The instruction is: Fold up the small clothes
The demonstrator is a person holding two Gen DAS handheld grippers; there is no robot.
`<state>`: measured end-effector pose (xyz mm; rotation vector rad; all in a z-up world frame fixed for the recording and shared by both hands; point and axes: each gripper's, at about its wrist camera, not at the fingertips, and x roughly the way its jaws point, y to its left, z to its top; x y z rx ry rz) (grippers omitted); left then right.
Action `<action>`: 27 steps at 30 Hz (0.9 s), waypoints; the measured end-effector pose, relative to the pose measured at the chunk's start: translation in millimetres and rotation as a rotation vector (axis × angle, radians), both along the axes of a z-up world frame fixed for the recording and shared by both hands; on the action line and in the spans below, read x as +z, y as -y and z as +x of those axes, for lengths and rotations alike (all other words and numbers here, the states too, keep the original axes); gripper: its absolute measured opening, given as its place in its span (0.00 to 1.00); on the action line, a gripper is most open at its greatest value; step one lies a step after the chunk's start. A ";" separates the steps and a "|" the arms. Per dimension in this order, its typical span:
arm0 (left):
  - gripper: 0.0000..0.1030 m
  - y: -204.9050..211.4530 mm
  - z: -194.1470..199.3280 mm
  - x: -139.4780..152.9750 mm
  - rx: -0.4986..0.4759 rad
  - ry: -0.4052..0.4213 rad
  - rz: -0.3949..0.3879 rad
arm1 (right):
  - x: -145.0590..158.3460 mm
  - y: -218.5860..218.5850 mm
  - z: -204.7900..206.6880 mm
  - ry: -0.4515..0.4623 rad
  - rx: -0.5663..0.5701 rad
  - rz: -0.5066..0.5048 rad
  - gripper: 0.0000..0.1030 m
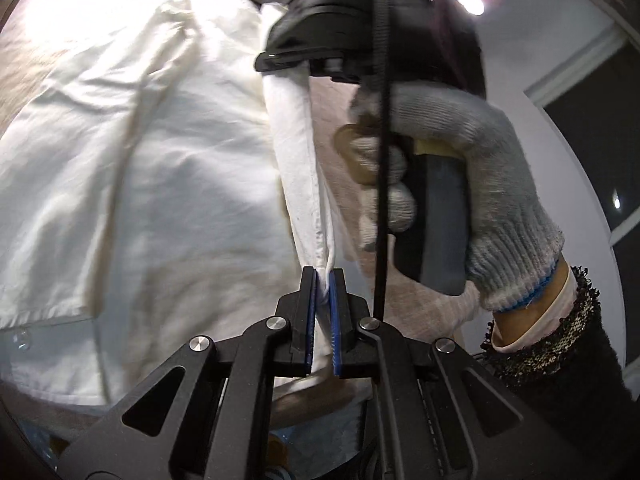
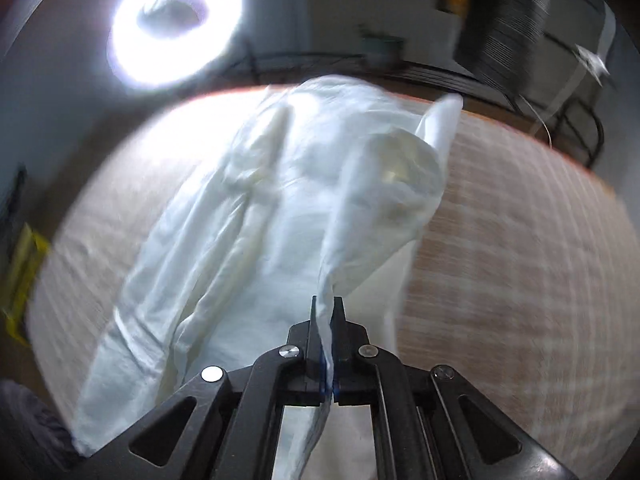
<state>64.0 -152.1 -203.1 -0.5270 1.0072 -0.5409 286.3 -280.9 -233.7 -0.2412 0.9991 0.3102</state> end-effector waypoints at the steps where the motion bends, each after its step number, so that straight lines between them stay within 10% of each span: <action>1: 0.04 -4.2 0.0 -2.1 0.010 -0.008 -0.001 | -3.1 -8.5 0.3 -0.006 0.011 -0.016 0.00; 8: 0.04 -29.6 -2.9 -2.0 0.059 -0.010 -0.004 | -11.8 -21.5 17.2 -0.029 -0.015 0.006 0.00; 12: 0.04 -38.3 -6.7 -1.4 0.054 -0.012 0.002 | -5.4 -7.0 13.9 -0.108 0.050 0.205 0.29; 18: 0.06 -54.2 -11.3 3.6 0.031 -0.001 0.046 | 27.5 72.0 -24.0 -0.074 -0.037 0.407 0.41; 27: 0.06 -51.9 -27.5 29.0 -0.085 0.094 0.183 | -36.4 124.4 -72.2 -0.316 -0.071 0.495 0.44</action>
